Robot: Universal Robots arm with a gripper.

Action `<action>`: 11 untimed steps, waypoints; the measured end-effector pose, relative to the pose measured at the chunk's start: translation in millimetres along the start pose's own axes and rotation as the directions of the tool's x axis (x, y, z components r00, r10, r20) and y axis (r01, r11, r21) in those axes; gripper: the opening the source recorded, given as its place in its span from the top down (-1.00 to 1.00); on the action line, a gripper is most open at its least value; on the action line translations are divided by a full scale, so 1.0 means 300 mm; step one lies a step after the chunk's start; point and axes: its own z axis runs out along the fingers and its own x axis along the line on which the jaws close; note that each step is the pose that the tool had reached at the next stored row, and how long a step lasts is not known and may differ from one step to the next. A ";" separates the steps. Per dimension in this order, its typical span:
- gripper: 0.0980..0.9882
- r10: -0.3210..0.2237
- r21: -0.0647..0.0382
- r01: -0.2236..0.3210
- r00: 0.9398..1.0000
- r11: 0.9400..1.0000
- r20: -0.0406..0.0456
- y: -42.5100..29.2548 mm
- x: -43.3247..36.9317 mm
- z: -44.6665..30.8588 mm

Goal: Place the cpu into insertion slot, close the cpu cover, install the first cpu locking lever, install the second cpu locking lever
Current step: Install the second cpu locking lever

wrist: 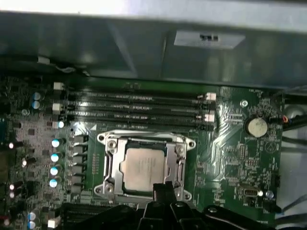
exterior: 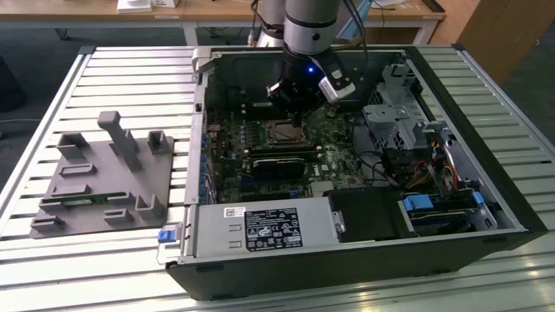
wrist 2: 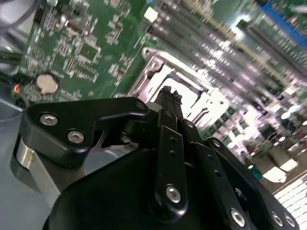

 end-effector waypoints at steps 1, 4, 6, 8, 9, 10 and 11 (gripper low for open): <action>0.96 0.000 -0.001 0.000 1.000 1.000 -0.004 -0.004 0.000 0.000; 0.96 0.000 -0.041 0.000 1.000 0.999 -0.008 -0.010 0.000 0.000; 0.96 0.000 -0.056 0.000 1.000 0.998 -0.009 -0.017 0.001 0.000; 0.96 0.000 -0.063 0.000 1.000 0.998 -0.008 -0.032 0.001 0.000; 0.96 0.000 -0.063 0.000 1.000 0.998 -0.008 -0.042 0.002 0.000; 0.96 0.000 -0.064 0.000 1.000 0.998 -0.008 -0.052 0.002 0.000; 0.96 0.000 -0.065 0.000 1.000 0.998 -0.008 -0.062 0.003 0.001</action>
